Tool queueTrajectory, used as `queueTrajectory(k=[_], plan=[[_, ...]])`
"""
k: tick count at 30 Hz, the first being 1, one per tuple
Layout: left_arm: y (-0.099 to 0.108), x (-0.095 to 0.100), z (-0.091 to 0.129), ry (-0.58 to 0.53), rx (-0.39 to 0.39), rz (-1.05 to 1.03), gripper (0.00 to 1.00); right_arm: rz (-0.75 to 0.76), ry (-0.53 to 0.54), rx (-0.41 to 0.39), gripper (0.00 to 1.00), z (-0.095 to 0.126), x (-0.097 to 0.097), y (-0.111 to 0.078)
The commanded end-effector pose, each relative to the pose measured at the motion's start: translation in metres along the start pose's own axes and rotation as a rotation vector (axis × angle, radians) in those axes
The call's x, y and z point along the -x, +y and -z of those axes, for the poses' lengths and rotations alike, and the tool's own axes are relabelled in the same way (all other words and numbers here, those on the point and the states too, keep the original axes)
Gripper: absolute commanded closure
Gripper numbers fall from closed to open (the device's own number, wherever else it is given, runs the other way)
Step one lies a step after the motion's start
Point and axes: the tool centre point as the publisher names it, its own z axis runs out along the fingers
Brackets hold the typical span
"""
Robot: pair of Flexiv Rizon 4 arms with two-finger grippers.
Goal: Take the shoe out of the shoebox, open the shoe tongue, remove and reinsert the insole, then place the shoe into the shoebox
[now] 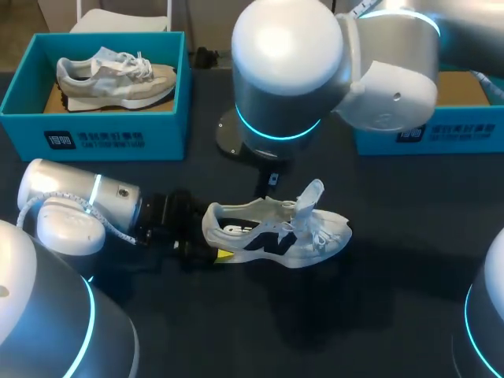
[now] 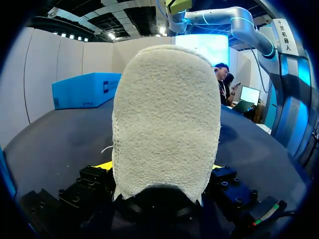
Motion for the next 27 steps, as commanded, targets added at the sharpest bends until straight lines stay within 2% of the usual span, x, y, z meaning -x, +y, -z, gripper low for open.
queueTrajectory(k=[1, 8, 12, 17, 19, 23, 25, 27], plan=[[0.004, 0.004, -0.001, 0.0, 0.003, 0.001, 1.0, 0.001, 0.002, 0.006, 1.0, -0.001, 0.0, -0.002], [0.004, 0.004, -0.001, 0.0, 0.003, 0.001, 1.0, 0.146, 0.089, 0.042, 1.0, -0.024, -0.002, 0.004], [0.004, 0.004, -0.001, 0.0, 0.003, 0.001, 1.0, 0.247, 0.147, 0.017, 1.0, -0.042, -0.004, 0.004], [0.004, 0.004, -0.001, 0.0, 0.003, 0.001, 1.0, 0.298, 0.197, 0.052, 1.0, -0.056, -0.008, 0.002], [0.004, 0.004, -0.001, 0.0, 0.003, 0.001, 1.0, 0.29, 0.194, 0.102, 1.0, -0.059, -0.011, 0.004], [0.004, 0.004, -0.001, 0.0, 0.003, 0.001, 1.0, 0.322, 0.243, 0.127, 1.0, -0.064, -0.024, 0.011], [0.004, 0.004, -0.001, 0.0, 0.003, 0.001, 1.0, 0.327, 0.25, 0.125, 1.0, -0.067, -0.031, 0.016], [0.004, 0.004, -0.001, 0.0, 0.003, 0.001, 1.0, 0.376, 0.311, 0.064, 1.0, -0.073, -0.039, 0.021]])
